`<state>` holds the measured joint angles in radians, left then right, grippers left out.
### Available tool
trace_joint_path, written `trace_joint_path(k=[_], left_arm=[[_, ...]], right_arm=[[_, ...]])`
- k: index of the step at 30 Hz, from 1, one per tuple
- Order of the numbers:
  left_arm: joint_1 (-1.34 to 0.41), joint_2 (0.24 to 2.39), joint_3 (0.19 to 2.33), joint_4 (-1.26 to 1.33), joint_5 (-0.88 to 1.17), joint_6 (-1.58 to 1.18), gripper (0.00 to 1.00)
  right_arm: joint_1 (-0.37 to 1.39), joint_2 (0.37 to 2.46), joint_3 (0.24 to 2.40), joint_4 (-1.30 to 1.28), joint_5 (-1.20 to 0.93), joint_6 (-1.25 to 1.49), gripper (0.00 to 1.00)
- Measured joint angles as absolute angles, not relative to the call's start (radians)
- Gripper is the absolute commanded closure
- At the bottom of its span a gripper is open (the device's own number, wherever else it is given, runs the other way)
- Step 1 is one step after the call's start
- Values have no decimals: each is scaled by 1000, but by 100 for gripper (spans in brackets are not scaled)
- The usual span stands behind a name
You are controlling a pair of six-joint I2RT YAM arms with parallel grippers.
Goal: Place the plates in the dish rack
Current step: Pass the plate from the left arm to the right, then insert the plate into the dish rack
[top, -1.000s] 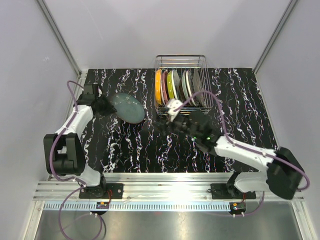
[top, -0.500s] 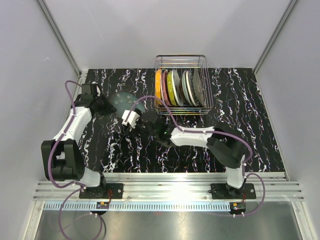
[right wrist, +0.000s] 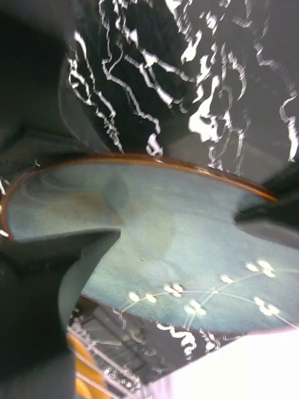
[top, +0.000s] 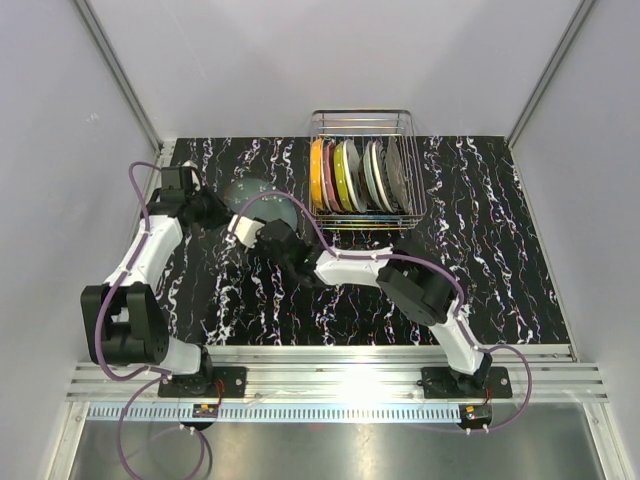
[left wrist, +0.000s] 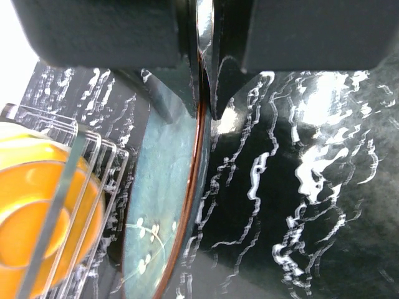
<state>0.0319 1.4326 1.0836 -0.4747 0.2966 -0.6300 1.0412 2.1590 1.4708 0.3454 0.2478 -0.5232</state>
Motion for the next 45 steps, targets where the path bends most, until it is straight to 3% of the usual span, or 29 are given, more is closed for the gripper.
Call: trace_joint_path(k=[5, 6, 8, 9, 12, 18, 21, 25, 45], left_arm=[[34, 1428, 1073, -424, 328, -664, 100], [36, 1428, 1071, -424, 331, -673, 95], [38, 1427, 1061, -427, 342, -682, 90], [39, 1427, 1058, -424, 347, -681, 79], [44, 1424, 1056, -388, 391, -675, 53], [51, 1382, 1056, -368, 431, -653, 47], [56, 1373, 1060, -364, 442, -636, 32], [68, 1369, 1083, -362, 437, -606, 1], [134, 1289, 1106, -369, 330, -538, 1]], right_arm=[[1061, 2167, 1458, 384, 316, -568, 79], [1068, 2167, 1452, 392, 332, -582, 91], [1083, 2167, 1441, 402, 367, -611, 93], [1087, 2167, 1439, 406, 377, -620, 99], [1094, 2167, 1438, 417, 389, -623, 100], [1103, 2151, 1412, 402, 374, -609, 100], [1105, 2122, 1398, 377, 372, -600, 100], [1113, 2060, 1351, 348, 338, -569, 100], [1133, 1493, 1099, 237, 191, -292, 100]])
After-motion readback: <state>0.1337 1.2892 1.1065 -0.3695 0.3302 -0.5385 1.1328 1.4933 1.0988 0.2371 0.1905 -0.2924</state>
